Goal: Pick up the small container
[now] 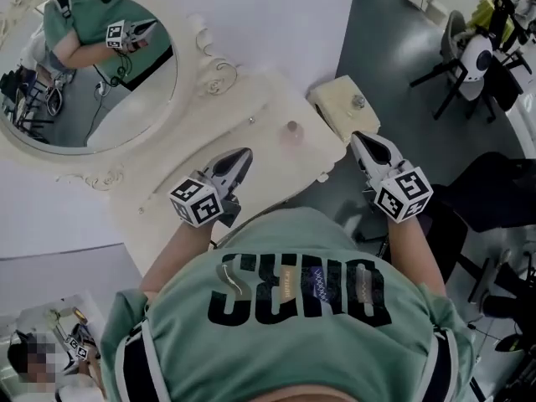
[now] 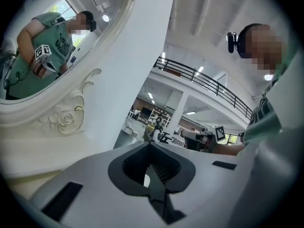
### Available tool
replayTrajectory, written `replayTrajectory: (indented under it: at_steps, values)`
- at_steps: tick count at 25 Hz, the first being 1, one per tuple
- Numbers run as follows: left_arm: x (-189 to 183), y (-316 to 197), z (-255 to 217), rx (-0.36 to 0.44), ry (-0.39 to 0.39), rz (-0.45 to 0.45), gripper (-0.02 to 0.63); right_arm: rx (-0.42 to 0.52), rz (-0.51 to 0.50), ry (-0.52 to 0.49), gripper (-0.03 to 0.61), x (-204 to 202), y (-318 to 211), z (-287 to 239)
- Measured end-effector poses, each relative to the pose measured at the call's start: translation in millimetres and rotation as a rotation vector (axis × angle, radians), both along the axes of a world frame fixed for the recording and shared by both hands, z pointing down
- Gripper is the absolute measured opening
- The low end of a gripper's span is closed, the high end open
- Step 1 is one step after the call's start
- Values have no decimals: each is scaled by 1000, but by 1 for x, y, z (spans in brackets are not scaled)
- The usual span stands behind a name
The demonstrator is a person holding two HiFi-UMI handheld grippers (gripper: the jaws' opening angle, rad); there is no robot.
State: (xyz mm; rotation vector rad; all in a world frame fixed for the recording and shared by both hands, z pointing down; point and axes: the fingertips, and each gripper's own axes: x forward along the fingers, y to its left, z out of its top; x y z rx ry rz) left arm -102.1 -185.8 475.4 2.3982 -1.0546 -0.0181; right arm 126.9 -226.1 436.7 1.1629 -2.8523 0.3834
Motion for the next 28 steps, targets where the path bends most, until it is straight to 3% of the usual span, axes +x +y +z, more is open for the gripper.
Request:
replayTrajectory:
  at_steps: [7, 13, 16, 25, 28]
  values:
    - [-2, -36, 16, 12, -48, 67, 5, -28, 78, 10, 9, -10, -9, 8]
    - [16, -67, 36, 37, -117, 105, 5, -34, 106, 57, 9, -6, -25, 18]
    - [27, -73, 59, 10, -156, 126, 5, -55, 102, 73, 9, -6, -29, 33]
    - [48, -110, 142, -39, -301, 164, 205, -65, 102, 84, 11, -8, -64, 79]
    - [56, -112, 164, -47, -336, 187, 240, -88, 108, 86, 11, -10, -68, 99]
